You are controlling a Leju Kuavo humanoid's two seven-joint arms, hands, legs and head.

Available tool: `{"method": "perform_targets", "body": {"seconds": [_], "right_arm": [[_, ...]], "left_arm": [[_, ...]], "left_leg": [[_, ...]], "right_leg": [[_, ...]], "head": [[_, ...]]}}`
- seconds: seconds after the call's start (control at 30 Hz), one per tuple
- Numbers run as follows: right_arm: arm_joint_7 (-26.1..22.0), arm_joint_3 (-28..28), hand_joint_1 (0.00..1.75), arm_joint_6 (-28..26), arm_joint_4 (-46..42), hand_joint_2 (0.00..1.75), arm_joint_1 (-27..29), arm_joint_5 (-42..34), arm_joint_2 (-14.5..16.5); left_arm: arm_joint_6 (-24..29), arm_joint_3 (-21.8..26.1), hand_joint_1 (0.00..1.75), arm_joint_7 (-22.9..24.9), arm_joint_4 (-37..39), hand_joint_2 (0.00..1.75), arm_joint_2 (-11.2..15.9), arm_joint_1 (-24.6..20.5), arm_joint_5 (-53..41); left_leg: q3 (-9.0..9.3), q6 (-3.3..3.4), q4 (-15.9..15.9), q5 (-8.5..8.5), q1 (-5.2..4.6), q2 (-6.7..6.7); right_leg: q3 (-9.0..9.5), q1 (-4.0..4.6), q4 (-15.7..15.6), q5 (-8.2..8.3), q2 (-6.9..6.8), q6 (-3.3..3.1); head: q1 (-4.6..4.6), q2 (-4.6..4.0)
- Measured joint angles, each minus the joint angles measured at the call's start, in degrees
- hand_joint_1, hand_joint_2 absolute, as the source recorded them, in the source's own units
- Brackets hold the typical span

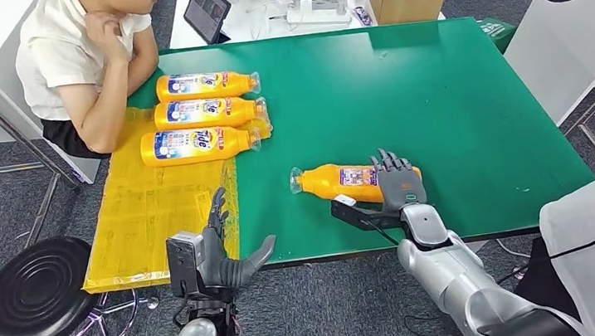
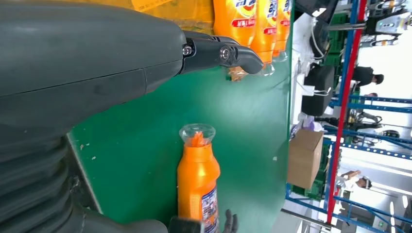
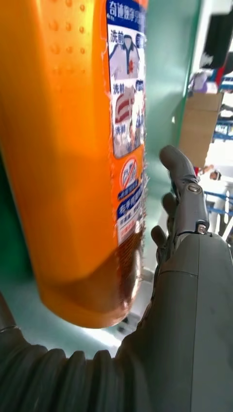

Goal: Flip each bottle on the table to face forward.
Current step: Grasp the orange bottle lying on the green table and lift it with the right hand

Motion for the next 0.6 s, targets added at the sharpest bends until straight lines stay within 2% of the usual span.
{"method": "perform_targets", "body": {"seconds": [0.2, 0.37, 0.5, 0.6], "right_arm": [[2.7, 1.3, 0.0, 1.7, 1.3, 1.75, -1.4, 0.9, 0.0], [4.7, 1.3, 0.0, 7.5, 2.5, 1.75, -3.0, 0.1, 0.1], [6.5, 1.3, 1.68, 12.3, 3.3, 1.75, -4.3, -0.3, 0.3], [7.0, 1.3, 1.75, 14.8, 3.7, 1.75, -4.7, -1.1, 0.4]], "left_arm": [[-0.7, 0.0, 0.0, 0.5, 0.0, 1.75, 0.0, 0.0, 0.5], [-1.9, 0.0, 0.0, 2.0, 0.0, 1.75, 0.0, -0.2, 1.1], [-3.2, 0.0, 0.0, 3.5, 0.0, 1.75, 0.0, -0.3, 1.9], [-3.9, 0.0, 0.0, 3.9, 0.0, 1.75, 0.0, -0.4, 2.1]], "left_leg": [[0.02, 0.01, 0.0, 0.01, -0.01, -0.04], [0.12, 0.02, 0.0, 0.02, -0.05, -0.03], [0.24, 0.02, 0.0, 0.01, -0.06, -0.03], [0.33, 0.03, 0.0, 0.01, -0.06, -0.03]], "right_leg": [[0.04, -0.01, 0.0, 0.02, -0.02, 0.02], [0.12, -0.04, 0.0, 0.02, -0.02, 0.03], [0.24, -0.04, 0.0, 0.02, -0.02, 0.03], [0.33, -0.04, 0.0, 0.02, -0.01, 0.03]], "head": [[0.01, 0.0], [0.01, 0.0], [0.02, 0.0], [0.02, 0.0]]}}
